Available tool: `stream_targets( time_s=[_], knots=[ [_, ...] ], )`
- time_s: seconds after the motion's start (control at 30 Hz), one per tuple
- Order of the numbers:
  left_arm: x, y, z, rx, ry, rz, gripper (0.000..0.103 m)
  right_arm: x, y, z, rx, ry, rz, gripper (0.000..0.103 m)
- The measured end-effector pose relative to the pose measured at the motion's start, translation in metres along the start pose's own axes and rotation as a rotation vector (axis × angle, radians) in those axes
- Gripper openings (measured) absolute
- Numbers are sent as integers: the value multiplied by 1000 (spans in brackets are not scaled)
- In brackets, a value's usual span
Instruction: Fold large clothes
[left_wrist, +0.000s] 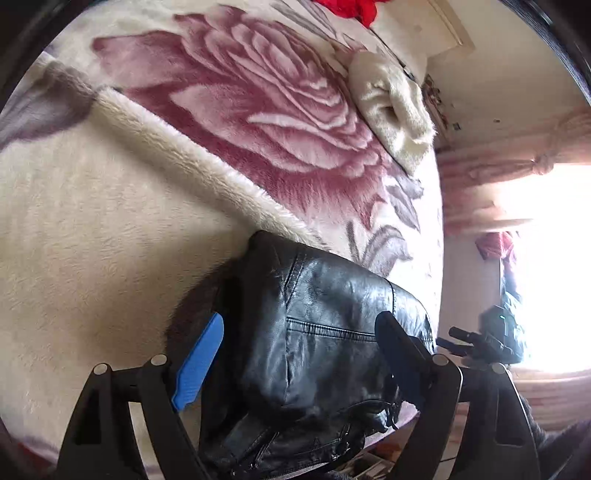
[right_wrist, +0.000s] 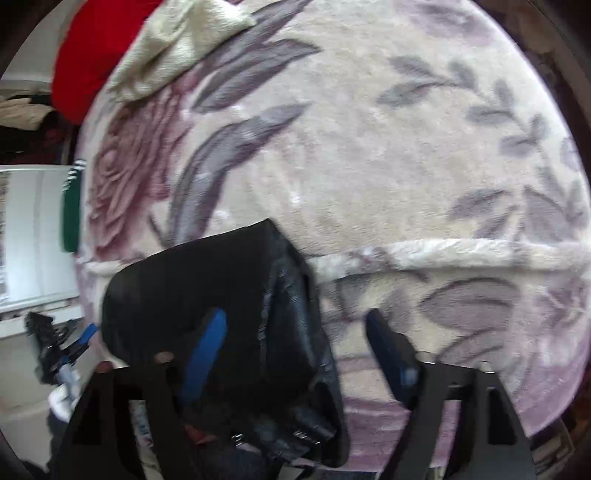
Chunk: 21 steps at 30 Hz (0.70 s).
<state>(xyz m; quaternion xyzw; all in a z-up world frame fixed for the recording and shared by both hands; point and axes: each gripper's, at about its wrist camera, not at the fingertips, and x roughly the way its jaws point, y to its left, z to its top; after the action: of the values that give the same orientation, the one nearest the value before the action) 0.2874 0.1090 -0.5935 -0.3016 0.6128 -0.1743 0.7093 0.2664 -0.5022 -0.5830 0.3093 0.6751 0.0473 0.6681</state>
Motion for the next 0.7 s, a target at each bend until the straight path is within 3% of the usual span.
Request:
stream_targets(
  time_s=[0.1, 0.2, 0.27, 0.33, 0.37, 0.4, 0.43, 0.47, 0.5, 0.6, 0.7],
  knots=[
    [54, 25, 10, -64, 89, -31, 84, 37, -19, 6, 57, 81, 145, 102],
    [88, 30, 12, -61, 156, -30, 84, 93, -40, 8, 139, 217, 274, 102],
    [92, 26, 9, -25, 150, -15, 85, 117, -44, 4, 141, 270, 311, 103],
    [86, 19, 6, 15, 119, 0, 82, 121, -44, 5, 140, 260, 330, 103],
    [78, 16, 2, 32, 87, -4, 74, 119, -43, 6, 148, 238, 361, 97],
    [74, 14, 1, 39, 75, -4, 43, 117, -42, 6, 157, 222, 397, 58],
    [67, 13, -1, 44, 51, 5, 28, 115, -40, 6, 174, 218, 449, 49],
    [58, 11, -3, 42, 20, 8, 24, 114, -36, 6, 178, 201, 433, 46],
    [49, 10, -3, 29, -7, 2, 18, 110, -31, 5, 160, 184, 418, 36],
    [32, -4, 8, 24, -57, -22, 16, 93, -14, 5, 131, 147, 416, 25],
    [25, -20, 29, 34, -90, -52, 15, 70, 0, 17, 102, 89, 440, 22]
  ],
)
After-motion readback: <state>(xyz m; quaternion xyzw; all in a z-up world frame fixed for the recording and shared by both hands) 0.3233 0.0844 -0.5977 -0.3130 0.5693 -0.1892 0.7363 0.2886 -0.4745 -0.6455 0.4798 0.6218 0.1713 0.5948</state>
